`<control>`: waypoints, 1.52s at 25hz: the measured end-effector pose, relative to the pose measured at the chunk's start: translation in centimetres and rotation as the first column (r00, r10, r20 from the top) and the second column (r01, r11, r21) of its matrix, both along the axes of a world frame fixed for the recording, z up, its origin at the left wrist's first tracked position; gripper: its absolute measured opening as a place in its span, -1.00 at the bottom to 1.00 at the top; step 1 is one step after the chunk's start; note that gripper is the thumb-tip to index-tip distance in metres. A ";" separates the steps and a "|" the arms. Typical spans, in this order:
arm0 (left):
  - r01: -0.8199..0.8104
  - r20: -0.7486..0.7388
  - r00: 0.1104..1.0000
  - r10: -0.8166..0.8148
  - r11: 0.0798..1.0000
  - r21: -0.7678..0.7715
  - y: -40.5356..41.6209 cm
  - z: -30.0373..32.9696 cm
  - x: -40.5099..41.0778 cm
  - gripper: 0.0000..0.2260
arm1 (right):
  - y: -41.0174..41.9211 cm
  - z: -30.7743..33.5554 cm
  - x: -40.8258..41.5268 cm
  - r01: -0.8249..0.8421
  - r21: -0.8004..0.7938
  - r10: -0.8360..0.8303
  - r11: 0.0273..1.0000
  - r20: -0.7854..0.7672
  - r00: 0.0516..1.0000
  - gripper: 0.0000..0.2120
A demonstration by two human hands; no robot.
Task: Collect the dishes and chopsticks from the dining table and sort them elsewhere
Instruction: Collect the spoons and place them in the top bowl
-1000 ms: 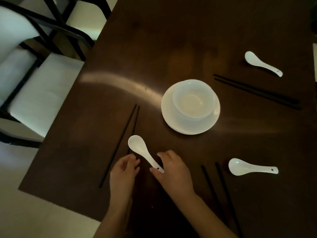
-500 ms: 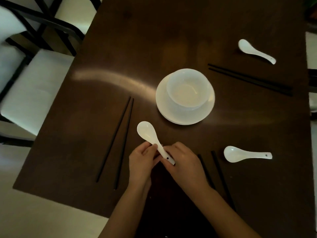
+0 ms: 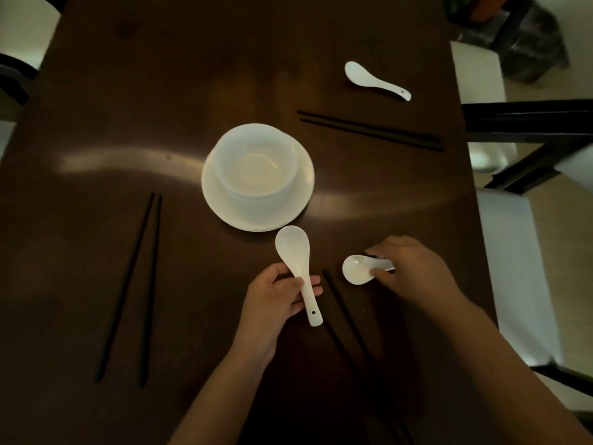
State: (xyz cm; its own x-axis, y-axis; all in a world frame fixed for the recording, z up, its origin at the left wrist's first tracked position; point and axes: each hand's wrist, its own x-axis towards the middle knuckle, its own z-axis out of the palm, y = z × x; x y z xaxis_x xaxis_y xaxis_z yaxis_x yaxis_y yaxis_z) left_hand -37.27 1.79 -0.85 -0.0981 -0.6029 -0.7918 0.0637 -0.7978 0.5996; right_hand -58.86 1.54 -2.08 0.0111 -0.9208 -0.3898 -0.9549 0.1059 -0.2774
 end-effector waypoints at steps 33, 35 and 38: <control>0.165 0.013 0.985 -0.171 0.922 -0.350 -6.7 2.2 -4.9 -0.85 | -9.7 4.4 0.4 0.390 0.085 -0.317 0.917 0.749 0.581 -0.92; 0.081 -0.013 0.996 -0.092 0.926 -0.369 -9.0 2.7 -5.6 -0.86 | -13.6 4.8 -1.6 0.478 0.101 -0.357 0.872 0.800 0.483 -0.96; -0.032 -0.031 0.999 0.023 0.934 -0.357 -12.1 3.1 -6.5 -0.88 | -21.0 3.5 -5.6 0.643 -0.158 -0.393 0.749 0.675 0.624 -0.88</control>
State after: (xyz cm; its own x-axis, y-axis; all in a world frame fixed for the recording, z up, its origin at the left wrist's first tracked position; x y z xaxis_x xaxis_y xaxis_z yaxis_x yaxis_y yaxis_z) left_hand -43.75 -10.35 2.27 -0.0950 -0.8482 -0.5211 0.1021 -0.5290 0.8425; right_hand -64.48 -19.50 1.41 -0.4123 -0.9020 -0.1277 -0.4046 0.3069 -0.8614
